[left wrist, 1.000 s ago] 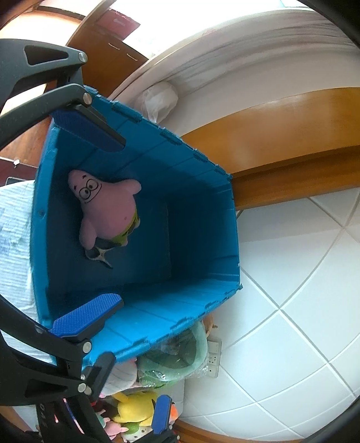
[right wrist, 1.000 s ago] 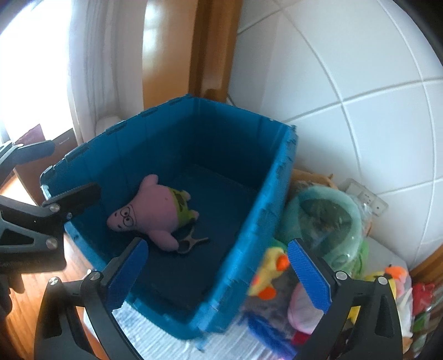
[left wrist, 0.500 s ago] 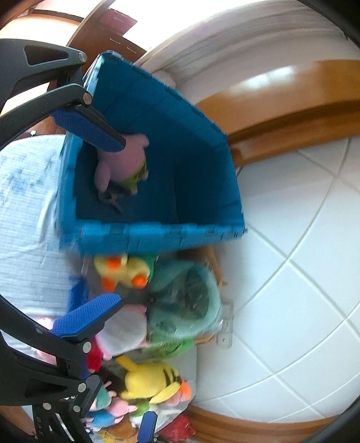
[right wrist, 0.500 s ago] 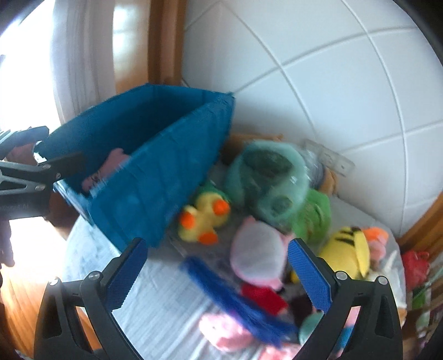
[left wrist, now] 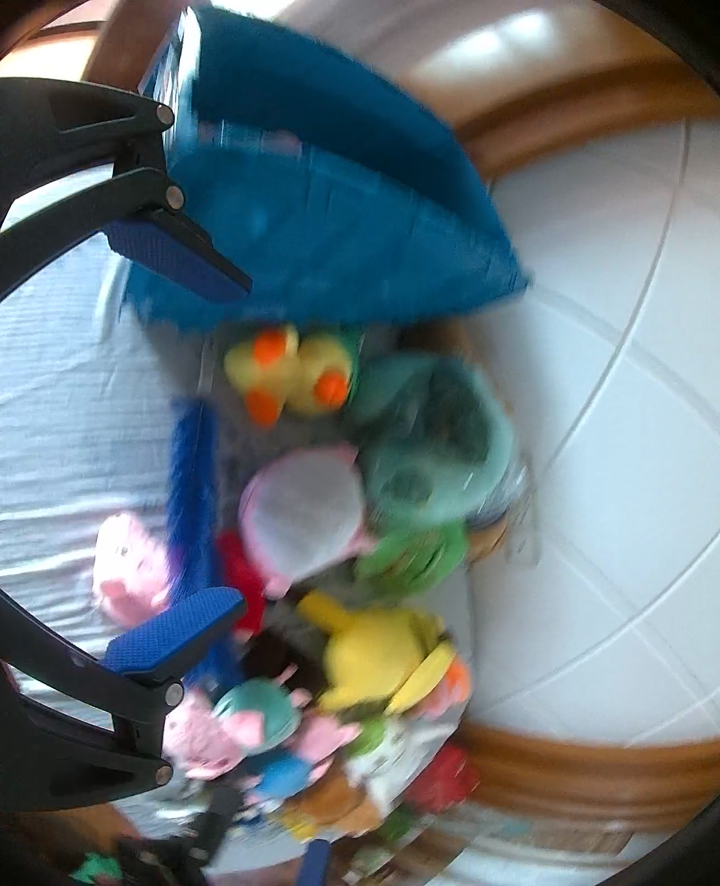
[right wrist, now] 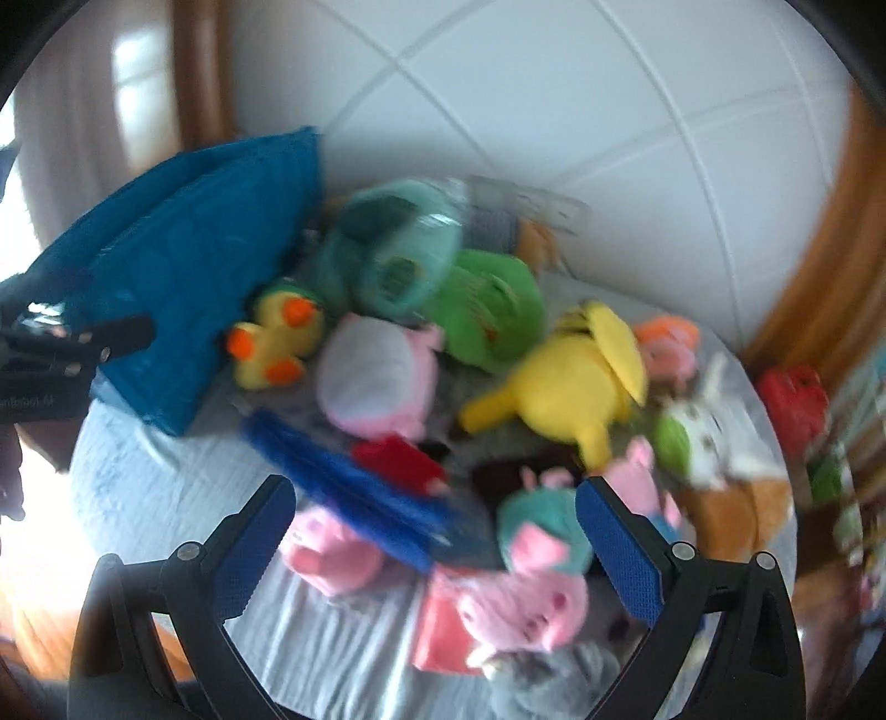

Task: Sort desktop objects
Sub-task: 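Move both tools back over the toy pile on the table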

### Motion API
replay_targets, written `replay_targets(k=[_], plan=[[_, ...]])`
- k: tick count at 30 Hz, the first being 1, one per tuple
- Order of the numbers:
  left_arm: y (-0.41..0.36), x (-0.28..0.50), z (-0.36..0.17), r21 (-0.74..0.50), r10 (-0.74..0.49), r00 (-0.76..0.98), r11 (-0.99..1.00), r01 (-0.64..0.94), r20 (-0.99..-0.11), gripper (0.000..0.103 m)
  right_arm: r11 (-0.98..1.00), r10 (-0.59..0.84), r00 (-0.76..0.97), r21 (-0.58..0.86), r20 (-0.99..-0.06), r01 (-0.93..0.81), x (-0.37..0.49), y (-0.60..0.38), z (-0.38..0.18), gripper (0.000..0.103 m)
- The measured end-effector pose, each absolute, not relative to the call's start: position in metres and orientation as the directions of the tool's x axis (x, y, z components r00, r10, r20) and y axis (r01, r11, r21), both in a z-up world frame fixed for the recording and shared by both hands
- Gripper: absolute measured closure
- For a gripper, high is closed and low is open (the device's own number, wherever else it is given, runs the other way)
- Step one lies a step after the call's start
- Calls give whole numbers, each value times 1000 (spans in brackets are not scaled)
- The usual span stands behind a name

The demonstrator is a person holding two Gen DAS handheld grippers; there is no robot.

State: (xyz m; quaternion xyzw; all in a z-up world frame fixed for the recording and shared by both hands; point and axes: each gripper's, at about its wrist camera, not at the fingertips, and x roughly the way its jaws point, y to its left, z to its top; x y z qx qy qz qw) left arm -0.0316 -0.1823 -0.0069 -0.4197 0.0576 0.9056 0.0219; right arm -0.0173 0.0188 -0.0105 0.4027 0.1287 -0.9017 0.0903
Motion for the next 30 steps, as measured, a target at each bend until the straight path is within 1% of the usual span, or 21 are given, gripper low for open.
replay_targets(k=[2,5,11,17,20,26,30], plan=[[-168,-35,-27,71,34,-619,-987,-144,-784,0,-966,-18,-649,-154,-761,207,-13,44,-21,1],[-150,-38,-52,62,67,-586,-979,-197,-808,0,-981,38,-623,-147,-782,124,-5,79,-40,1],[-118,-41,-94,47,83,-494,-969,-244,-866,0,-990,98,-545,-140,-833,35,14,137,-75,1],[-66,-37,-114,38,75,-446,-970,-240,-892,0,-991,82,-511,-123,-855,47,17,193,-96,1],[-26,-36,-122,16,82,-423,-974,-225,-903,0,-990,67,-491,-119,-869,76,11,224,-102,1],[65,-48,-133,-33,123,-402,-974,-224,-907,0,-985,58,-484,-130,-873,117,5,295,-97,1],[100,-69,-148,-50,122,-377,-979,-196,-918,0,-985,64,-483,-134,-873,111,4,336,-93,1]])
